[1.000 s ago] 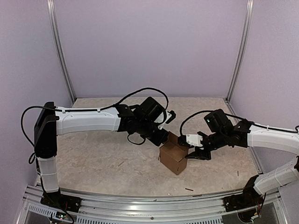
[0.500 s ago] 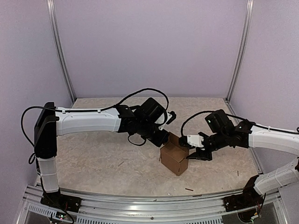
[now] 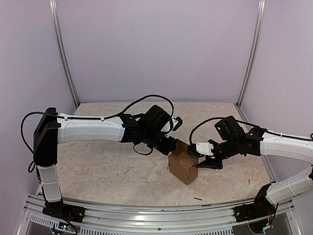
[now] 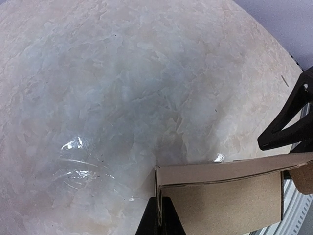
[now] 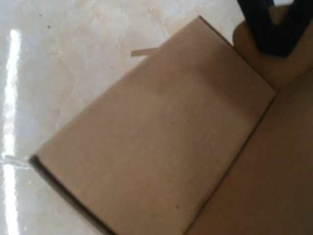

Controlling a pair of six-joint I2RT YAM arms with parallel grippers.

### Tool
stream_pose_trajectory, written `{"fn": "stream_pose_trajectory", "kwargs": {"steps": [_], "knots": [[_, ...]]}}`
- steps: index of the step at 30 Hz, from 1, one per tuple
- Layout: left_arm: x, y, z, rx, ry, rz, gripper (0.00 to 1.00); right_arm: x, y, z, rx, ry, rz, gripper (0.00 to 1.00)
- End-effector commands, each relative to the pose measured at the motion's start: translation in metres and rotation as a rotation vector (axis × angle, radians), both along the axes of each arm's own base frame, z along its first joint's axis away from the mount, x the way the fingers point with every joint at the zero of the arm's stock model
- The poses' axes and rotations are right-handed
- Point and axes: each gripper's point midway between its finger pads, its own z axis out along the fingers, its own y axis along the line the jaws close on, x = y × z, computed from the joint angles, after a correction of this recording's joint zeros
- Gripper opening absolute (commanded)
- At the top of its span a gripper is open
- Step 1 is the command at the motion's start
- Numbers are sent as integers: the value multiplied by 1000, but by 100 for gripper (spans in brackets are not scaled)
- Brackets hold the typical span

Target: Fold the paper box

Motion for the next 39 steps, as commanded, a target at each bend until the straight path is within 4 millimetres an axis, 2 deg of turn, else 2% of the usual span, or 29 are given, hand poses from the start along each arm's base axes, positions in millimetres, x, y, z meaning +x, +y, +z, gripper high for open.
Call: {"fn": "stream_pose_trajectory", "kwargs": {"steps": [1, 12, 20, 26, 39], "knots": [[-14, 3, -6, -20, 31, -2, 0, -9, -7, -5, -32, 9, 11, 42], [-11, 3, 2, -26, -16, 0, 0, -13, -14, 12, -47, -7, 15, 47], [-15, 0, 0, -12, -34, -8, 0, -11, -17, 28, -33, -14, 1, 46], [-17, -4, -1, 11, -69, -8, 0, -12, -13, 37, 18, 13, -5, 46], [-21, -11, -5, 29, -92, -18, 0, -10, -6, 27, 23, 51, -7, 42]]}}
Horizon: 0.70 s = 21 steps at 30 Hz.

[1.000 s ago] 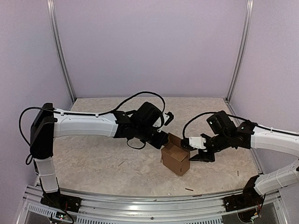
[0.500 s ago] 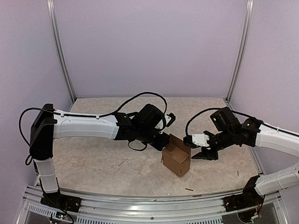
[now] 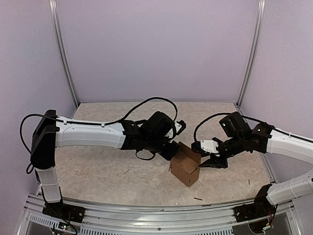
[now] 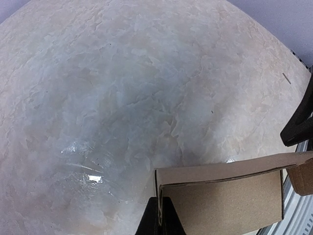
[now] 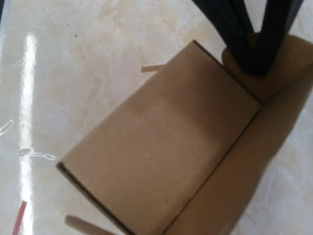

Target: Fold the paper box

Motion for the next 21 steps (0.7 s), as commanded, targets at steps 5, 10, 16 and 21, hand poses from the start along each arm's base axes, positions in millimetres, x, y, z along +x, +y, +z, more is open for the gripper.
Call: {"fn": "stream_pose_trajectory", "kwargs": {"steps": [5, 10, 16, 21], "knots": [[-6, -3, -5, 35, -4, -14, 0, 8, 3, 1, 10, 8, -33, 41], [-6, -4, -5, 37, -9, -16, 0, 10, 4, 1, 12, 9, -41, 40], [-8, -3, -8, 44, -15, -13, 0, 8, 3, -4, 4, 15, -38, 40], [-8, -3, -7, 39, -15, -7, 0, 7, 2, -6, -4, 18, -30, 40]]}}
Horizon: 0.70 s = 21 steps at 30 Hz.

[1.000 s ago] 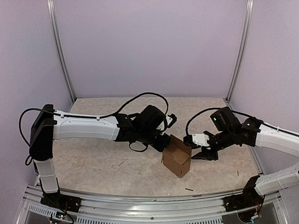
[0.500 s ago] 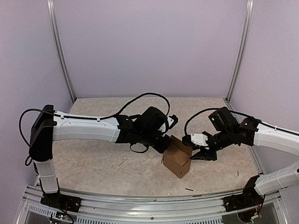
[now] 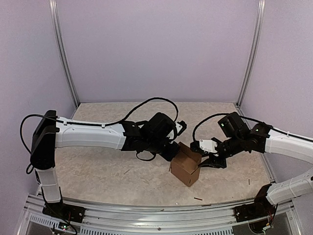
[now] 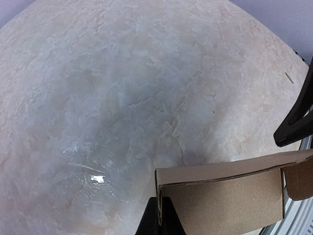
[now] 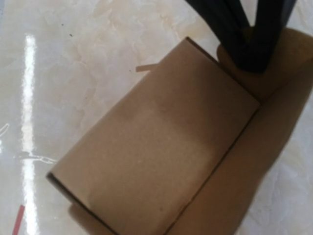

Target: Fold the paper box

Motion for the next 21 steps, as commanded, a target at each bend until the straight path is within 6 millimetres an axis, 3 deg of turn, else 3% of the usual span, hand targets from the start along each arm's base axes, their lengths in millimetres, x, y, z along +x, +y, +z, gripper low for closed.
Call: {"fn": "stream_pose_trajectory", "kwargs": {"steps": [1, 21], "knots": [[-6, -2, -8, 25, 5, -12, 0, 3, 0, -2, -2, -2, -4, 40], [-16, 1, -15, -7, 46, 24, 0, -1, -5, -5, -9, -11, 2, 41]]}}
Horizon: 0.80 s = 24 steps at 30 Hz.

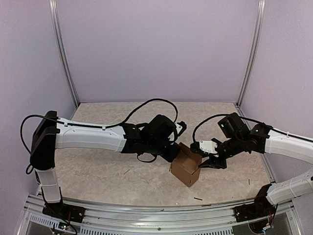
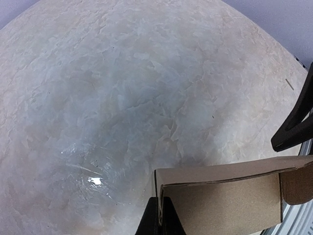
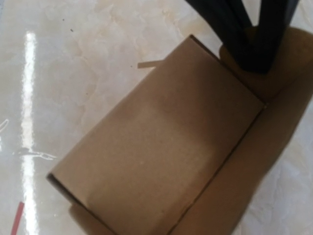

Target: Fold the paper box

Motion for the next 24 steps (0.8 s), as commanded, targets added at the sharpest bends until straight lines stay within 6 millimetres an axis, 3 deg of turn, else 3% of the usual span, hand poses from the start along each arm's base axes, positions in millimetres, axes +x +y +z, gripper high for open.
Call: {"fn": "stream_pose_trajectory", "kwargs": {"steps": [1, 24], "knots": [[-15, 5, -14, 14, 54, 0, 0, -1, -3, -2, -1, -12, -1, 41], [-21, 10, -19, 39, 6, 20, 0, -9, -9, -6, -24, -7, 31, 41]]}}
